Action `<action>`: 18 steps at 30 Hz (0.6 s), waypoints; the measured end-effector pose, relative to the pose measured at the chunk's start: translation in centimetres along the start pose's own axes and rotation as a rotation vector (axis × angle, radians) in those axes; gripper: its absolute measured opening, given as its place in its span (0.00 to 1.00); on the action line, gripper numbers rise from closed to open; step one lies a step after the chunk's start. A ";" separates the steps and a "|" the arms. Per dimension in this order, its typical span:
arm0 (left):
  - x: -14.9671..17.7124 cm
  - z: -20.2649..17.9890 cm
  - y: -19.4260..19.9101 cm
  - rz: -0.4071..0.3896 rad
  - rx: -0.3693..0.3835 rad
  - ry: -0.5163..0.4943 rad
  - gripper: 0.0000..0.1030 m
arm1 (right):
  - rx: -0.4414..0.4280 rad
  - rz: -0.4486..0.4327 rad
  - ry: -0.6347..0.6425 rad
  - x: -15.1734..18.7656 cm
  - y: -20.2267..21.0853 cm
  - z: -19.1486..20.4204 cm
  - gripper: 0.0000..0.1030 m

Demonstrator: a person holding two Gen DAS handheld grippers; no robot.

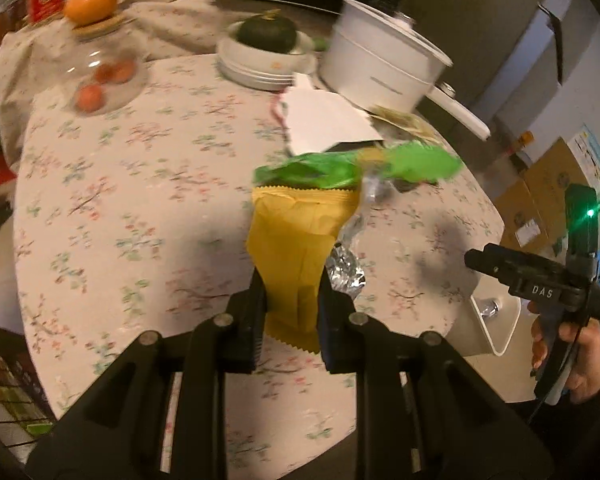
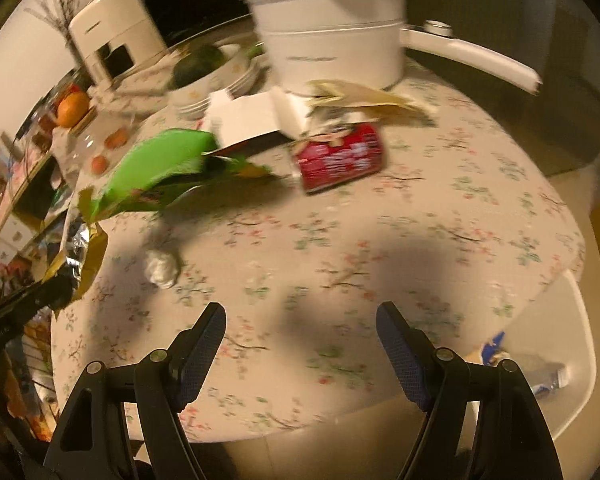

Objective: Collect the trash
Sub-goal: 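Grasp the yellow wrapper with the left tool while the right tool reaches the green bag, then grasp the green snack bag with the right tool and lift it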

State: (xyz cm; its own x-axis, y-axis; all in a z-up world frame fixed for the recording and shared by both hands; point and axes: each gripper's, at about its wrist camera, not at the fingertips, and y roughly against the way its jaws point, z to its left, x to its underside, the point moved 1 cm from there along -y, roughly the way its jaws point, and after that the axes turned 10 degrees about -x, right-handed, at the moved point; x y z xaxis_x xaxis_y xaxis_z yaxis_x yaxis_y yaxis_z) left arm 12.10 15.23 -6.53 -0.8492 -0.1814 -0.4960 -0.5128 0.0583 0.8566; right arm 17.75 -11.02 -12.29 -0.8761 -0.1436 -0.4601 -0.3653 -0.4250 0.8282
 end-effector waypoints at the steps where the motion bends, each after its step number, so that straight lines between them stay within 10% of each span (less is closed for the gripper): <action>1: 0.1 0.5 0.1 0.000 -0.003 0.008 0.23 | -0.004 0.002 0.008 0.0 -0.3 0.5 0.77; 18: 1.5 4.9 0.1 0.030 -0.077 0.063 0.23 | -0.155 -0.022 0.040 -1.3 -2.7 4.9 0.77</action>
State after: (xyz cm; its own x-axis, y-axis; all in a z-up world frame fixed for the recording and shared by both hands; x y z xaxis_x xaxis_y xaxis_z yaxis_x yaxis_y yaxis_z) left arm 10.18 19.80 -7.88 -0.8531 -0.2419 -0.4624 -0.4742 -0.0105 0.8804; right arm 18.37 -5.31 -12.33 -0.8542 -0.1666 -0.4926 -0.3287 -0.5610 0.7597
